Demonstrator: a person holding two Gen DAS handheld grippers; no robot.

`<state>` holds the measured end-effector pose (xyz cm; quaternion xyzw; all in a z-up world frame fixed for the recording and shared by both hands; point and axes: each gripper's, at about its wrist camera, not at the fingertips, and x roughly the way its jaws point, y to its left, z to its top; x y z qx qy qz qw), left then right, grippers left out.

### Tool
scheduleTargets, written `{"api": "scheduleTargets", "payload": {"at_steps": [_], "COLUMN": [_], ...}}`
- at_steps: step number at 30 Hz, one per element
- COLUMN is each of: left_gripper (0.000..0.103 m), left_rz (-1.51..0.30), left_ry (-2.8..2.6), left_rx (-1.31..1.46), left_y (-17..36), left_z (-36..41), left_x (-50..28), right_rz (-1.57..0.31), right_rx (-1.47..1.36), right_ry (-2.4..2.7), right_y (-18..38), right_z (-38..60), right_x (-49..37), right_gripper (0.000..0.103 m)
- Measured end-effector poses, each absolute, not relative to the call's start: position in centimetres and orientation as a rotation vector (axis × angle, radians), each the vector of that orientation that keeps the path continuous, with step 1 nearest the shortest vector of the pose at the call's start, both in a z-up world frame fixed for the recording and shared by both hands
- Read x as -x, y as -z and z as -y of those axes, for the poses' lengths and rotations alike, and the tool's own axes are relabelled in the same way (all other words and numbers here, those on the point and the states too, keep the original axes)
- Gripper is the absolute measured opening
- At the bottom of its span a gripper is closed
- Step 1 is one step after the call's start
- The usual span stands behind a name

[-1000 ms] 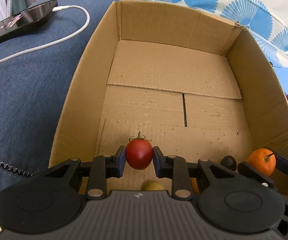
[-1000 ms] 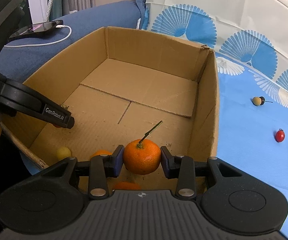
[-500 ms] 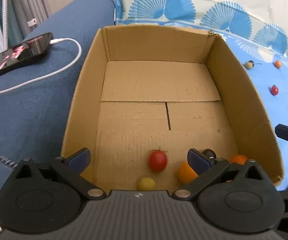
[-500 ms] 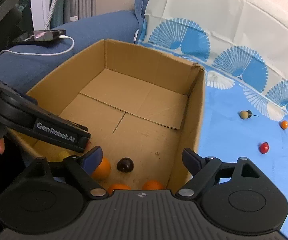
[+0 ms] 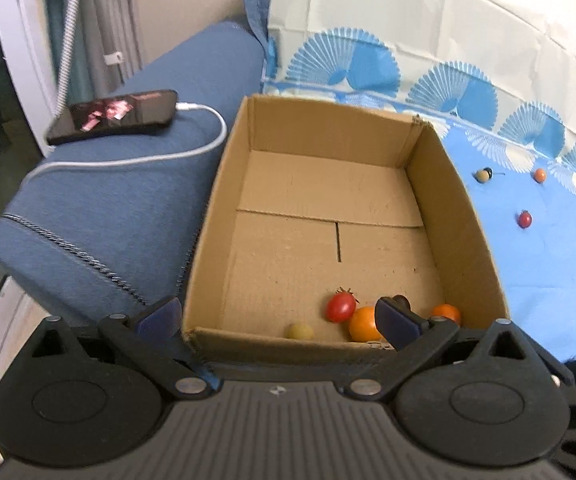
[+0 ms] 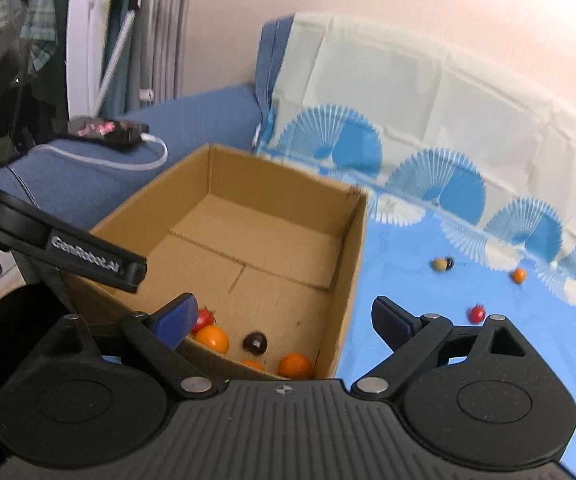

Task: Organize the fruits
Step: 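Lift both open grippers out of the box and move back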

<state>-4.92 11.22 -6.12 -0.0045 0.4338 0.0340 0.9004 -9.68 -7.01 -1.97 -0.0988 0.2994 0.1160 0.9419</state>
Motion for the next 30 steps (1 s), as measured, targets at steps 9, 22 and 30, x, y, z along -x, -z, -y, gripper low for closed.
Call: {"api": "scheduleTargets", "payload": {"at_steps": [9,22,30], "left_gripper": [0.103,0.103,0.103], "left_rz": [-0.778,-0.705,-0.699], "left_ry": [-0.127,-0.115,-0.105], "left_rx": [-0.01,-0.039,-0.051], "left_y": [1.3,-0.7,-0.6], "left_z": [-11.0,-8.9,-8.6], "left_x": [9.4,13.4,13.7], "right_rz": [-0.472,-0.393,-0.396], "right_rx": [0.134,0.125,0.111], "right_ry": [-0.275,-0.275,-0.252], "right_y": [-0.6,-2.1,-2.0], "right_z": [7.5,8.5,8.9], "right_x": [14.1,18.4,18.6], "right_gripper": [0.101,0.102,0.102]}}
